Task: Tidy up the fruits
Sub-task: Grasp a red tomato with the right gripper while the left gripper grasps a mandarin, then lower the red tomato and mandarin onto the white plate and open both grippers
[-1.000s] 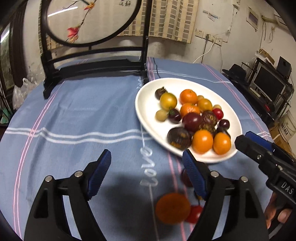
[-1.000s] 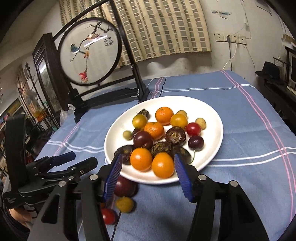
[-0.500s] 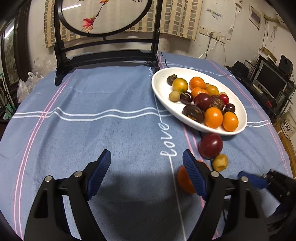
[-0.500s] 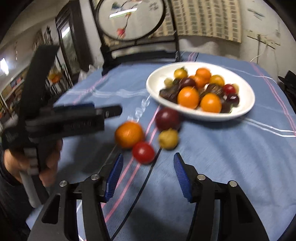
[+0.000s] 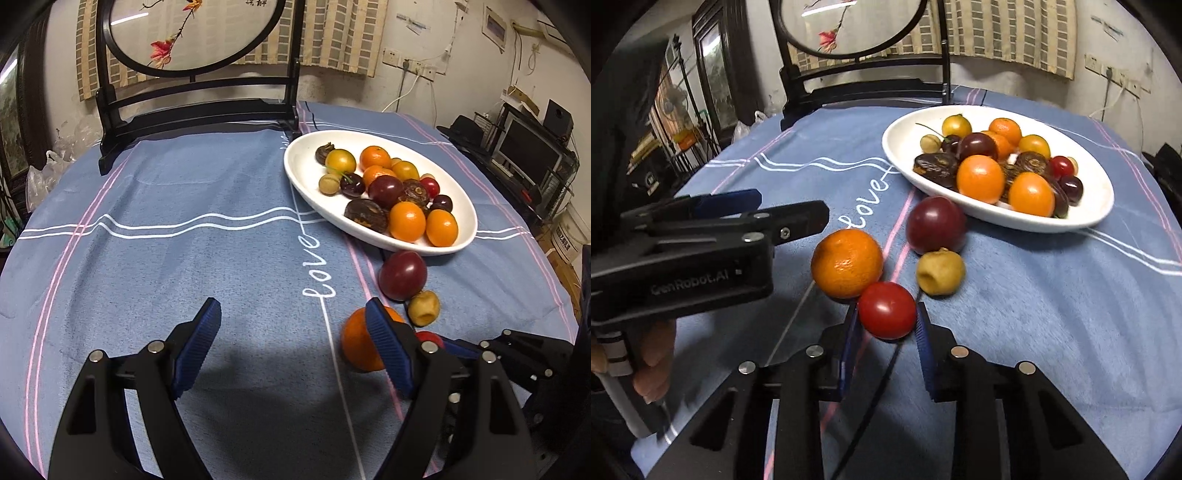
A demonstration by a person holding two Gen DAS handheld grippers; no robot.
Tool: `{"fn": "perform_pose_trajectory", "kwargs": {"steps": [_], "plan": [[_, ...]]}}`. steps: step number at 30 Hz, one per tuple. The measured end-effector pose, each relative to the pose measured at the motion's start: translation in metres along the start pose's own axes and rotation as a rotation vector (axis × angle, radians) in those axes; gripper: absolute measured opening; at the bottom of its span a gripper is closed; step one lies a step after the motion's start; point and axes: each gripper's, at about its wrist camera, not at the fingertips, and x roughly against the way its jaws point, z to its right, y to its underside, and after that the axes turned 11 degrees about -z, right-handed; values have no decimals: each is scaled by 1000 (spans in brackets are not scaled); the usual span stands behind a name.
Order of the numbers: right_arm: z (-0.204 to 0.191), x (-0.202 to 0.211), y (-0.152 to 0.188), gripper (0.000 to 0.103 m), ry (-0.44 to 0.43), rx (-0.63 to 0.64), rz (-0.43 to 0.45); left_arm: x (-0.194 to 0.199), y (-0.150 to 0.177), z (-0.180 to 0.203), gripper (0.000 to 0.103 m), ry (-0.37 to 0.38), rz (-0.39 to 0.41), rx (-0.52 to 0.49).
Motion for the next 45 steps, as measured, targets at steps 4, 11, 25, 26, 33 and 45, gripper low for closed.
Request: {"fn": "perform_pose_trajectory", "kwargs": {"steps": [4,11,25,26,33,45], "plan": [[14,9,2,30,-17,-45,36,-1,1,5,78,-1,0,-26],[35,14,4,30,36,-108,53,-4,7,22,83,3,3,-77],[45,24,6,30,63,-140,88,-3,21,45,82,62,-20,-157],[46,25,6,30,68,-145,90,-5,21,46,82,55,-24,-163],[48,26,7,30,70,-158,95,-31,14,44,59,47,-92,-137],[45,68,-16,30,52,-150,241,7,-23,36,43,64,-8,-129]]}}
